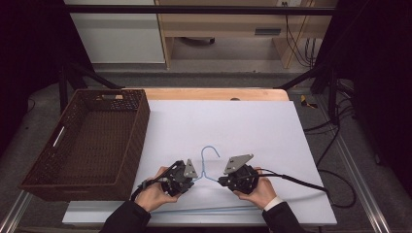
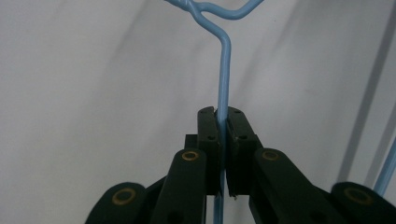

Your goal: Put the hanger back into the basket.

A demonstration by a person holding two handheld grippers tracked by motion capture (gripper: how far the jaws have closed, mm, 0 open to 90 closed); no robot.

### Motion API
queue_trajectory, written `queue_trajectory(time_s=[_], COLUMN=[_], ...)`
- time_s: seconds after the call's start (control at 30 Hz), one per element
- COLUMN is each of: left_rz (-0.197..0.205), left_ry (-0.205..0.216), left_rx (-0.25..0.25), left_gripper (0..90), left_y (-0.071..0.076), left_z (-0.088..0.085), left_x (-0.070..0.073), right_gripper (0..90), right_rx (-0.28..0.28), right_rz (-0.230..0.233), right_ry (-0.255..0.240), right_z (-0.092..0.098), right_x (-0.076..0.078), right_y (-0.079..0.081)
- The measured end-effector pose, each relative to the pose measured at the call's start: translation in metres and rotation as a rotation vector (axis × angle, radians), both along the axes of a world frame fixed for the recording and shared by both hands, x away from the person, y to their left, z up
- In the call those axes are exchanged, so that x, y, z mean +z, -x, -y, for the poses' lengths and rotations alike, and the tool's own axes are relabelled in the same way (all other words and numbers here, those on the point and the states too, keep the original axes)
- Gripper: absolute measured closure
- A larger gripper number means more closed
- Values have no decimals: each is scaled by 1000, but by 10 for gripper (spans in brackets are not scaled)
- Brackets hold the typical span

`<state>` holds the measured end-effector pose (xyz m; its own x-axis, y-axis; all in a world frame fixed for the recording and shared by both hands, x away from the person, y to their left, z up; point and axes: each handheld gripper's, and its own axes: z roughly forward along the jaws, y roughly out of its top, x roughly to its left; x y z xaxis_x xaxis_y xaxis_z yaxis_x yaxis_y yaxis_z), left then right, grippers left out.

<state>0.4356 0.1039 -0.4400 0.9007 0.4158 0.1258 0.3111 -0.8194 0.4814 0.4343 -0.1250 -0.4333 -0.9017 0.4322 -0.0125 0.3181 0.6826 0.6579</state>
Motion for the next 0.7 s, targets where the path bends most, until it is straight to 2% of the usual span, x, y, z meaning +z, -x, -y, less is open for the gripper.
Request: queue_trajectory(time_s=[0.3,0.57,0.6,0.63,0.7], left_rz=[13,-2,11,-1,2], left_ry=[-12,17,21,31,36], left_rx=[-16,-8,-7,-4,-5], left_gripper=[868,869,869,870,870], left_y=[4,8,9,10,11], left_z=[0,-2,-2,-2,-2], left_x=[8,15,17,18,20], right_gripper=[873,862,861,858,838], right_rx=[-3,-10,-12,-12,-16], right_rz=[-11,-5,-6,0,5], right_ry=[-16,-40,-47,-58,-91], right_z=[1,4,6,7,10], right_x=[2,7,8,11,15], right_y=[0,0,1,1,2])
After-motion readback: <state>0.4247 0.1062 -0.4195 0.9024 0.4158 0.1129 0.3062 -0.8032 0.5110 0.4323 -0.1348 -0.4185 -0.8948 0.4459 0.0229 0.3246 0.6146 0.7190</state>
